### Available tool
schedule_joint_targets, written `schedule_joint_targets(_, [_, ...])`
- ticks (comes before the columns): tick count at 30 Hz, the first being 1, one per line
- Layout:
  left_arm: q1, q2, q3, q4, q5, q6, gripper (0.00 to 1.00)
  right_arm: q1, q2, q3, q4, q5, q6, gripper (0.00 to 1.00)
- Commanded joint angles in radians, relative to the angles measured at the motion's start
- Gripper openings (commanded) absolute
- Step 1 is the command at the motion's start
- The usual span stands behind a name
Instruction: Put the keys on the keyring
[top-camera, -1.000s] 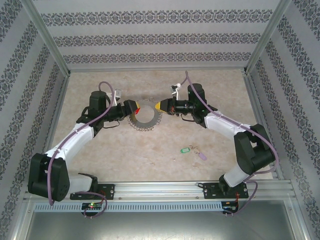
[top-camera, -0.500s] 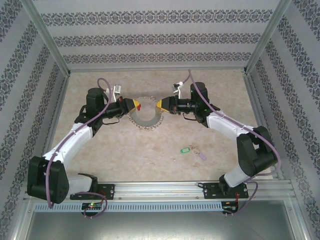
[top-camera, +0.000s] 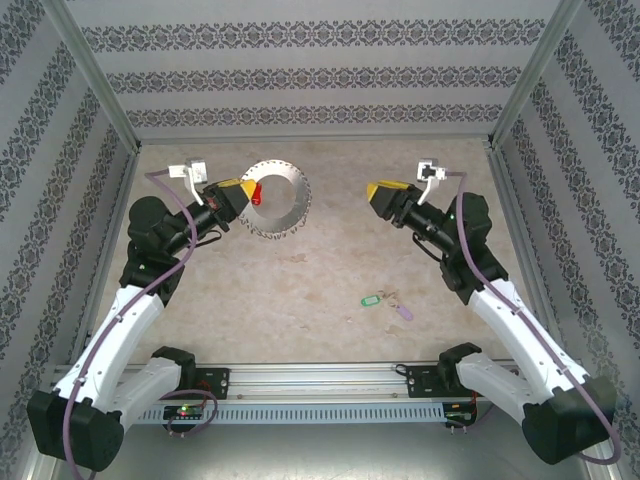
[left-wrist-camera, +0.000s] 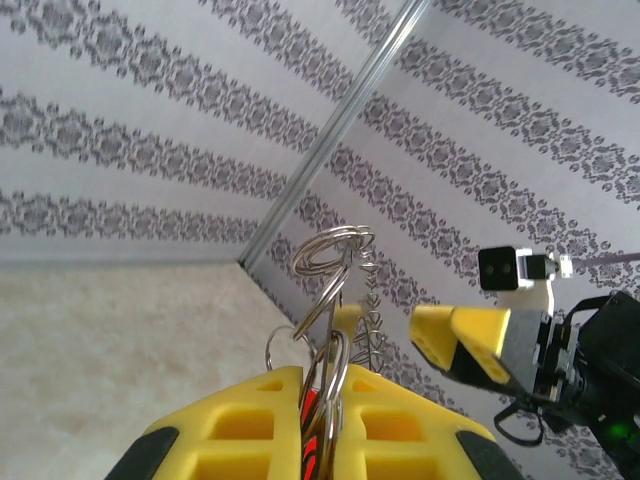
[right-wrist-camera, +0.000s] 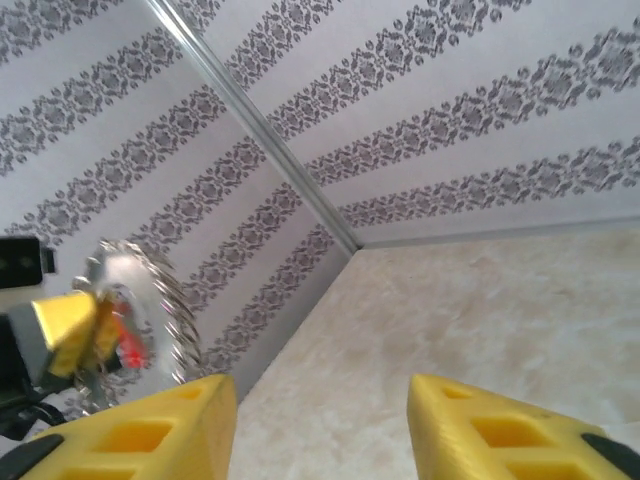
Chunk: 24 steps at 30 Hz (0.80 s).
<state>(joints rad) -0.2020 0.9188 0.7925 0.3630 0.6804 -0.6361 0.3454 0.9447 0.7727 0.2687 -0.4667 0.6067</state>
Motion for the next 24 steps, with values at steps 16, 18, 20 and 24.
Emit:
schedule_joint_targets(16, [-0.031,0.067,0.085,0.099,0.055,0.044,0.0,0.605,0.165,-0.159,0.34,0.481,-1.015,0.17])
schedule_joint_targets(18, [-0.031,0.066,0.094,0.083,0.065,0.055,0.0,0.607,0.173,-0.172,0.38,0.493,-1.013,0.17])
schedule_joint_targets(20, [-0.031,0.066,0.102,0.071,0.071,0.062,0.0,0.608,0.175,-0.172,0.378,0.464,-1.021,0.18])
schedule_joint_targets(24, [-0.032,0.069,0.109,0.069,0.075,0.06,0.0,0.612,0.186,-0.169,0.421,0.425,-0.998,0.18])
